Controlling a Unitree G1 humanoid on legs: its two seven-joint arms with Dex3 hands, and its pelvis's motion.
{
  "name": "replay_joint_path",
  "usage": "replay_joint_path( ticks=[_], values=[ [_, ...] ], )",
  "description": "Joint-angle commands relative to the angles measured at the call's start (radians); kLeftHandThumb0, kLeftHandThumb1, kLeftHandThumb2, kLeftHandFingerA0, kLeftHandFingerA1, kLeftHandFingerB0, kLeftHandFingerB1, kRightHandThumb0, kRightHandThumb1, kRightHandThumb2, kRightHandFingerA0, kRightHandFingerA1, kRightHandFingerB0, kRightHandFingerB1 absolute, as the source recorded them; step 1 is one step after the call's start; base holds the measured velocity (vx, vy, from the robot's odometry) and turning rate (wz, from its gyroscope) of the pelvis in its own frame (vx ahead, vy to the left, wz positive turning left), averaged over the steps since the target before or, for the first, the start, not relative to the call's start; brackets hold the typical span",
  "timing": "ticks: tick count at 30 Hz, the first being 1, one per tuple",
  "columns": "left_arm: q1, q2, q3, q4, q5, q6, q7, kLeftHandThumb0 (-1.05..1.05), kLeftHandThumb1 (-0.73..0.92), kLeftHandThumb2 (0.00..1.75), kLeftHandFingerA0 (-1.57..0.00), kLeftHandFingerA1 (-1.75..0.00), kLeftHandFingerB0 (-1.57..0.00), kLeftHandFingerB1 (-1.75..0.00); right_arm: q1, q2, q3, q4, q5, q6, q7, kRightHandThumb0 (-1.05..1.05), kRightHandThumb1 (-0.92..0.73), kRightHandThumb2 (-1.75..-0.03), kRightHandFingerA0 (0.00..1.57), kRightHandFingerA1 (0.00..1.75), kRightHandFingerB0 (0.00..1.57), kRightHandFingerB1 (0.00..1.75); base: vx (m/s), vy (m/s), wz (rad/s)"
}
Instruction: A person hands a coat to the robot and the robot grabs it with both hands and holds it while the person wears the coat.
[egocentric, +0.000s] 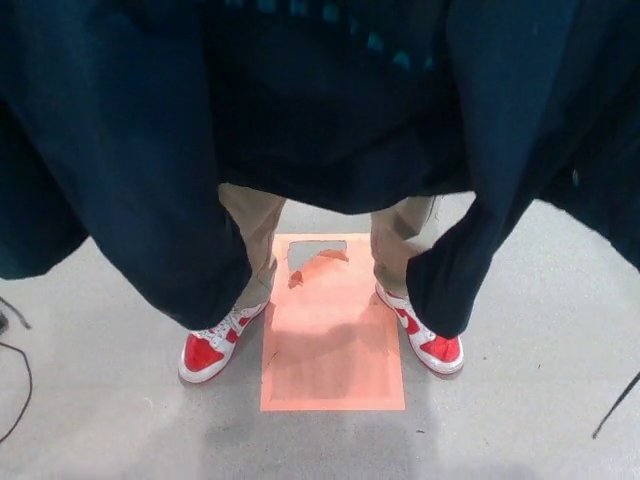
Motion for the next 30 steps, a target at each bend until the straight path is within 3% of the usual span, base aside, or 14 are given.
replay_joint_path(
  ticks=[1,4,8,10,12,13,19,20,21,22,27,28,29,30],
  values=[
    [-0.354,0.082,-0.070,0.239,0.144,0.002,0.165,-0.43,0.81,0.70,-0.90,-1.75,-0.68,-1.55,-0.352,-0.078,0.004,0.203,-0.049,0.019,-0.193,-0.39,-0.83,-0.64,0.88,1.75,0.65,1.61,0.00,0.000,0.00],
    [-0.437,0.069,-0.092,0.291,0.146,-0.014,0.163,-0.40,0.81,0.65,-0.93,-1.75,-0.62,-1.60,-0.424,-0.076,0.016,0.245,-0.056,0.035,-0.197,-0.40,-0.82,-0.65,0.88,1.75,0.66,1.60,0.00,0.000,0.00],
    [-0.548,0.073,-0.143,0.343,0.167,-0.058,0.147,-0.38,0.82,0.64,-0.86,-1.75,-0.66,-1.44,-0.527,-0.069,0.058,0.299,-0.084,0.066,-0.187,-0.44,-0.80,-0.69,0.89,1.75,0.79,1.50,0.01,0.004,0.07],
    [-0.604,0.074,-0.176,0.366,0.187,-0.063,0.148,-0.39,0.80,0.64,-0.88,-1.75,-0.67,-1.55,-0.578,-0.068,0.086,0.325,-0.102,0.063,-0.189,-0.44,-0.80,-0.70,0.89,1.69,0.80,1.32,-0.01,0.012,0.10],
    [-0.628,0.073,-0.196,0.380,0.195,-0.066,0.155,-0.39,0.80,0.64,-0.88,-1.75,-0.67,-1.55,-0.597,-0.070,0.100,0.338,-0.105,0.059,-0.193,-0.44,-0.80,-0.70,0.89,1.69,0.80,1.32,0.00,-0.004,0.12],
    [-0.674,0.068,-0.222,0.399,0.214,-0.063,0.165,-0.40,0.79,0.64,-0.90,-1.75,-0.68,-1.60,-0.630,-0.076,0.116,0.356,-0.118,0.065,-0.197,-0.44,-0.81,-0.65,0.91,1.75,0.76,1.54,0.00,-0.014,0.23],
    [-0.755,0.048,-0.243,0.436,0.192,-0.057,0.172,-0.44,0.73,0.62,-0.85,-1.75,-0.68,-1.62,-0.686,-0.080,0.151,0.381,-0.140,0.099,-0.278,-0.47,-0.78,-0.65,0.99,1.66,0.80,1.46,-0.01,0.009,0.36],
    [-0.776,0.042,-0.209,0.442,0.151,-0.069,0.201,-0.52,0.59,0.96,-1.18,-1.40,-0.82,-1.15,-0.705,-0.077,0.149,0.382,-0.141,0.106,-0.354,-0.51,-0.81,-0.72,0.92,1.70,0.76,1.54,-0.04,0.054,0.17],
    [-0.788,0.037,-0.187,0.446,0.128,-0.065,0.212,-0.52,0.59,0.96,-1.18,-1.40,-0.82,-1.15,-0.716,-0.076,0.139,0.382,-0.129,0.103,-0.379,-0.51,-0.81,-0.72,0.92,1.70,0.76,1.54,-0.05,0.064,0.19],
    [-0.796,0.035,-0.185,0.450,0.128,-0.049,0.220,-0.46,0.72,0.61,-0.89,-1.75,-0.79,-1.22,-0.721,-0.074,0.128,0.382,-0.118,0.104,-0.393,-0.50,-0.84,-0.67,0.98,1.74,0.76,1.66,0.00,0.000,0.00],
    [-0.849,0.029,-0.149,0.464,0.110,0.012,0.257,-0.45,0.76,0.63,-0.95,-1.75,-0.64,-1.68,-0.765,-0.072,0.138,0.391,-0.132,0.119,-0.429,-0.46,-0.70,-0.69,0.96,1.63,0.84,1.22,-0.07,0.102,-0.23],
    [-0.856,0.031,-0.149,0.464,0.112,0.012,0.256,-0.46,0.78,0.64,-0.95,-1.75,-0.64,-1.71,-0.766,-0.070,0.138,0.390,-0.132,0.115,-0.436,-0.45,-0.57,-0.98,1.25,1.38,0.90,1.14,-0.08,0.128,0.03],
    [-0.861,0.033,-0.148,0.466,0.115,0.011,0.256,-0.46,0.78,0.64,-0.95,-1.75,-0.64,-1.71,-0.766,-0.068,0.139,0.391,-0.132,0.110,-0.443,-0.45,-0.57,-0.98,1.25,1.38,0.90,1.14,-0.09,0.120,-0.20],
    [-0.865,0.032,-0.149,0.467,0.119,0.013,0.250,-0.49,0.81,0.65,-0.96,-1.75,-0.65,-1.70,-0.767,-0.068,0.137,0.392,-0.129,0.108,-0.442,-0.48,-0.75,-0.65,0.99,1.67,0.82,1.46,-0.09,0.098,0.09]
  ],
)
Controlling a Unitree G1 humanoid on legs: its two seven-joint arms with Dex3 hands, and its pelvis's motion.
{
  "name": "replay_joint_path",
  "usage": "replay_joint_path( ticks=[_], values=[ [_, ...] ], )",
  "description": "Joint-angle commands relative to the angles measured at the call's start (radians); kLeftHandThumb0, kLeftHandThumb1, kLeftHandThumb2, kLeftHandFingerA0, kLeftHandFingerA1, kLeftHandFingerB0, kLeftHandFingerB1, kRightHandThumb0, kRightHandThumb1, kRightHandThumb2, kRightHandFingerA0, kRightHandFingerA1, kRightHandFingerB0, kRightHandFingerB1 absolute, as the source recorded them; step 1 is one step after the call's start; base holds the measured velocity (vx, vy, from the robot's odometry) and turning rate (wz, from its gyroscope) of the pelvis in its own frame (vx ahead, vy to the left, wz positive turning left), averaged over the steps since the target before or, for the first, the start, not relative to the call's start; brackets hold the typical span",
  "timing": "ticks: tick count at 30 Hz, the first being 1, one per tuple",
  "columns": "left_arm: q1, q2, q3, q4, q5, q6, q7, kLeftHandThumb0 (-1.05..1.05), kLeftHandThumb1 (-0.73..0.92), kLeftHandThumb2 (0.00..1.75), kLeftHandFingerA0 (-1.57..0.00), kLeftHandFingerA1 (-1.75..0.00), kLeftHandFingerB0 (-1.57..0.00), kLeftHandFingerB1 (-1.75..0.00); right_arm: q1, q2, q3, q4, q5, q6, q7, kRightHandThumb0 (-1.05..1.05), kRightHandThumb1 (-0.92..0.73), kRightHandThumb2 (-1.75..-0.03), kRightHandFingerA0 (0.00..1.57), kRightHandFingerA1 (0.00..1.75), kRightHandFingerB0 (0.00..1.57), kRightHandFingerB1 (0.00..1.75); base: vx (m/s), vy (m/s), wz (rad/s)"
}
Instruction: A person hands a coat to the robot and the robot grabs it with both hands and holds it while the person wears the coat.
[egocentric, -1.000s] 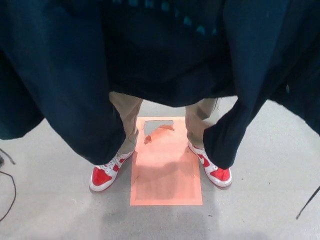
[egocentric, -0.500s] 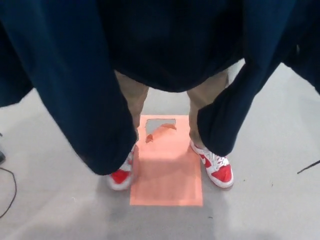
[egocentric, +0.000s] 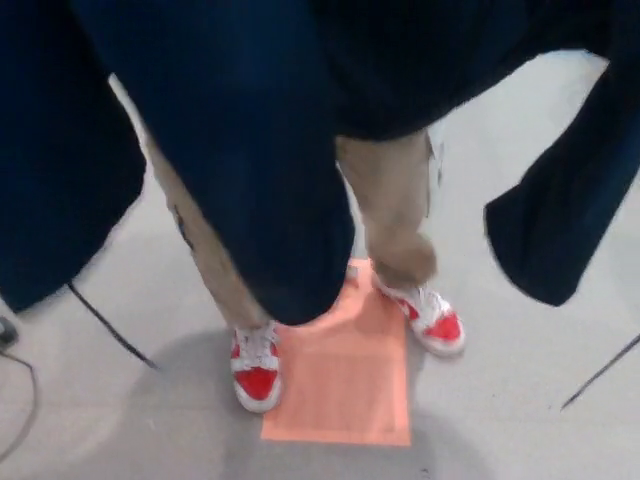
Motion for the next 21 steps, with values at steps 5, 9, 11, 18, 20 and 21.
replay_joint_path(
  ticks=[5,9,11,18,20,21],
  values=[
    [-0.149,0.057,0.041,0.042,0.006,0.098,0.099,-0.48,0.76,0.62,-0.93,-1.75,-0.64,-1.64,-0.133,-0.034,-0.015,0.012,-0.009,0.082,-0.195,-0.51,-0.81,-0.66,1.00,1.65,0.81,1.48,0.05,-0.008,0.04],
    [-0.162,0.069,0.029,0.047,0.023,0.081,0.079,-0.45,0.76,0.63,-0.91,-1.75,-0.63,-1.59,-0.134,-0.036,-0.008,0.017,-0.013,0.074,-0.195,-0.50,-0.82,-0.67,1.00,1.69,0.79,1.47,0.08,-0.039,0.10],
    [-0.164,0.074,0.025,0.049,0.028,0.082,0.073,-0.49,0.78,0.64,-0.90,-1.75,-0.64,-1.60,-0.132,-0.036,-0.005,0.018,-0.014,0.075,-0.196,-0.51,-0.83,-0.67,1.02,1.67,0.82,1.51,0.08,-0.019,0.05],
    [-0.171,0.080,0.021,0.053,0.034,0.082,0.066,-0.48,0.80,0.64,-0.86,-1.75,-0.59,-1.62,-0.128,-0.037,0.009,0.021,-0.022,0.080,-0.217,-0.52,-0.77,-0.72,0.94,1.69,0.79,1.51,0.05,0.015,-0.09],
    [-0.175,0.075,0.024,0.053,0.031,0.085,0.054,-0.48,0.80,0.64,-0.88,-1.75,-0.60,-1.64,-0.127,-0.040,0.012,0.023,-0.023,0.084,-0.213,-0.52,-0.78,-0.72,0.92,1.70,0.77,1.52,0.03,0.040,-0.04],
    [-0.175,0.075,0.023,0.053,0.031,0.085,0.054,-0.48,0.80,0.64,-0.88,-1.75,-0.60,-1.64,-0.128,-0.040,0.013,0.023,-0.023,0.085,-0.211,-0.52,-0.78,-0.72,0.92,1.70,0.77,1.52,0.06,0.085,-0.16]
  ],
)
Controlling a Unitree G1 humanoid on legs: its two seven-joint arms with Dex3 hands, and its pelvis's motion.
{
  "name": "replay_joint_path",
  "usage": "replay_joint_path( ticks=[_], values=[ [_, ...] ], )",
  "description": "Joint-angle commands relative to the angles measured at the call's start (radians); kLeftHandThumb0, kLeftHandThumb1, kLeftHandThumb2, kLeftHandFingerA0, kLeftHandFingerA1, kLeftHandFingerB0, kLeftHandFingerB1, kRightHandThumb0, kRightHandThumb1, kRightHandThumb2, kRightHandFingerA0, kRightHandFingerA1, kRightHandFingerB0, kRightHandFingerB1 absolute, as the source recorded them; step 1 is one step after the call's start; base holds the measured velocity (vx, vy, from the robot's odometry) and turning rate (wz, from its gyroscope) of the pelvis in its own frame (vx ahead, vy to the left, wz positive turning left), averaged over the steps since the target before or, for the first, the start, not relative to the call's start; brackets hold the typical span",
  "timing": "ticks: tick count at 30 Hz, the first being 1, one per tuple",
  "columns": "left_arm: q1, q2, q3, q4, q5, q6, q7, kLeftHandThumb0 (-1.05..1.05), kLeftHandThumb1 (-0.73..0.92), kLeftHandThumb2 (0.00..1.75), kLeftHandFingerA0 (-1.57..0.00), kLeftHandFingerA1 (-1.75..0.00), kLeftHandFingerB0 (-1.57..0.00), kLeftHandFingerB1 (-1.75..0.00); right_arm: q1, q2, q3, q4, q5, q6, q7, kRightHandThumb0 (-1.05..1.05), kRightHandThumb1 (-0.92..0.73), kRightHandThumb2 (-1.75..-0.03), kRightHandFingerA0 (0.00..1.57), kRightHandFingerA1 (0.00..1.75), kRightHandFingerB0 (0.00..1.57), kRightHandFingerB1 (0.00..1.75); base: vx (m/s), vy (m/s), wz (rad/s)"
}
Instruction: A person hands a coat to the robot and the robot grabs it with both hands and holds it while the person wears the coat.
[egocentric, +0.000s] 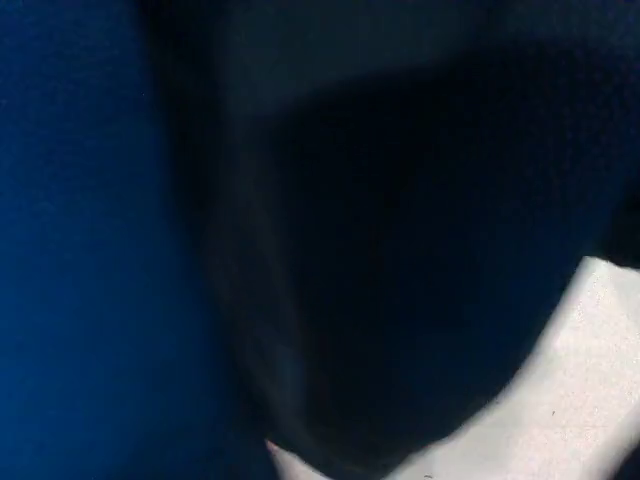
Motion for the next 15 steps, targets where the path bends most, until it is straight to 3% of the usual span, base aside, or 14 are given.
replay_joint_path(
  ticks=[1,2,4,15],
  values=[
    [-0.017,0.046,0.010,0.021,0.004,0.070,0.004,-0.45,0.74,0.62,-0.92,-1.75,-0.65,-1.62,-0.009,-0.029,-0.011,0.010,0.001,0.071,-0.025,-0.50,-0.82,-0.66,0.97,1.69,0.75,1.52,0.06,0.092,-0.24],
    [-0.017,0.043,0.010,0.020,0.004,0.072,0.007,-0.45,0.69,0.61,-0.93,-1.75,-0.70,-1.51,-0.008,-0.030,-0.016,0.010,0.007,0.071,-0.017,-0.49,-0.83,-0.66,0.98,1.66,0.75,1.52,0.06,0.101,-0.27],
    [-0.016,0.042,0.007,0.021,0.008,0.072,0.007,-0.42,0.73,0.62,-0.92,-1.75,-0.65,-1.57,-0.007,-0.032,-0.021,0.010,0.011,0.078,-0.006,-0.52,-0.84,-0.65,1.03,1.60,0.83,1.46,0.02,0.061,-0.13],
    [-0.012,0.049,-0.011,0.019,0.020,0.053,0.000,-0.49,0.75,0.63,-0.92,-1.75,-0.65,-1.60,-0.001,-0.045,-0.001,0.010,-0.010,0.066,-0.015,-0.49,-0.80,-0.65,1.05,1.60,0.81,1.51,0.00,0.020,0.01]
  ],
)
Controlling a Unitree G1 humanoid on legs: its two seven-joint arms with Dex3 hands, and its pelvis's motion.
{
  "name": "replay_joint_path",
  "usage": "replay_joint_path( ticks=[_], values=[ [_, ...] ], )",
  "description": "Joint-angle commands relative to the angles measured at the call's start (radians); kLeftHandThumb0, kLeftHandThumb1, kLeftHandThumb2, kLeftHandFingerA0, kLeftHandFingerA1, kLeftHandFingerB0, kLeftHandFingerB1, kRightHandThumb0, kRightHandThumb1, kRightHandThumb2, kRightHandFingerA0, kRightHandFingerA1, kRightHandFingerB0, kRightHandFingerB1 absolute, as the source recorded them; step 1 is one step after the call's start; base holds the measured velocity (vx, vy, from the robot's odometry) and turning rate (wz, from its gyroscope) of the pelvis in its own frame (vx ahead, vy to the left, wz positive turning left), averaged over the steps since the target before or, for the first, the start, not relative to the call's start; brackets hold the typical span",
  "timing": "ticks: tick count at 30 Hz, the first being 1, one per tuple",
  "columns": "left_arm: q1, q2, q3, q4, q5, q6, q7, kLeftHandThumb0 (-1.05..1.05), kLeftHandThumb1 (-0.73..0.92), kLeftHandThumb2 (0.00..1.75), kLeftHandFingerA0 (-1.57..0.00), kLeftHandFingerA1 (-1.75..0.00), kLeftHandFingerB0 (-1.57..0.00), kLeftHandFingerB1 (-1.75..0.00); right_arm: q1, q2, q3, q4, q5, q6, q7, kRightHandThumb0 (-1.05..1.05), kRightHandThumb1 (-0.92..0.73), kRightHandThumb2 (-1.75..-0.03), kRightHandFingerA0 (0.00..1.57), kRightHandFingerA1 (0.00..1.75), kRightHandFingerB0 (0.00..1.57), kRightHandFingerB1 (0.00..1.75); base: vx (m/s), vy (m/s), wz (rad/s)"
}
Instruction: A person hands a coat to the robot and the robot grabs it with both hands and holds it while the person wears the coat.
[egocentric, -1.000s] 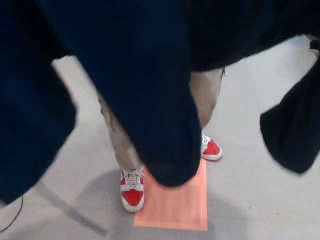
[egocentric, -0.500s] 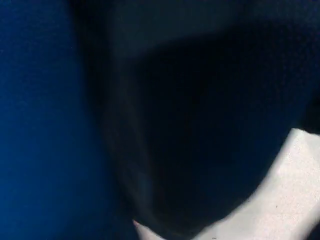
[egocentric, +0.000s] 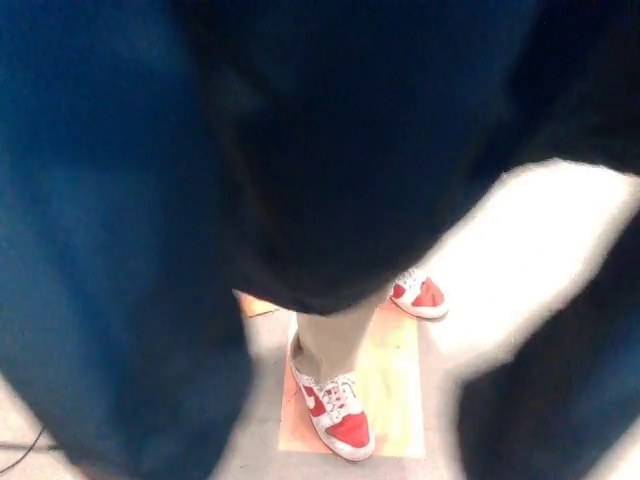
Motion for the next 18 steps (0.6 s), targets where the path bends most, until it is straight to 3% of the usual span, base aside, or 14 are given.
replay_joint_path(
  ticks=[1,3,4,10,18],
  values=[
    [-0.005,0.033,-0.003,0.011,0.013,0.045,-0.008,-0.49,0.78,0.64,-0.90,-1.75,-0.65,-1.59,0.004,-0.060,0.003,0.014,-0.015,0.056,-0.028,-0.52,-0.80,-0.65,1.06,1.59,0.82,1.53,-0.04,-0.107,0.09],
    [-0.002,0.035,-0.007,0.010,0.017,0.039,-0.002,-0.49,0.79,0.64,-0.89,-1.75,-0.63,-1.59,0.007,-0.063,0.004,0.014,-0.016,0.046,-0.031,-0.51,-0.80,-0.65,1.05,1.58,0.81,1.52,-0.04,-0.127,0.11],
    [-0.001,0.035,-0.006,0.011,0.015,0.037,-0.006,-0.50,0.78,0.64,-0.89,-1.75,-0.61,-1.58,0.010,-0.066,0.006,0.015,-0.017,0.046,-0.031,-0.52,-0.75,-0.68,1.03,1.53,0.83,1.38,-0.06,-0.151,-0.31],
    [0.001,0.033,-0.002,0.010,0.014,0.033,-0.008,-0.47,0.77,0.63,-0.90,-1.75,-0.63,-1.60,0.012,-0.070,0.012,0.016,-0.025,0.046,-0.035,-0.50,-0.74,-0.68,1.06,1.55,0.83,1.46,-0.08,-0.127,-0.03],
    [0.005,0.034,-0.016,0.013,0.031,0.048,-0.011,-0.51,0.75,0.63,-0.92,-1.75,-0.67,-1.60,0.016,-0.077,0.002,0.017,-0.009,0.042,-0.006,-0.53,-0.78,-0.67,1.06,1.52,0.94,1.34,-0.09,-0.069,-0.15]
  ],
)
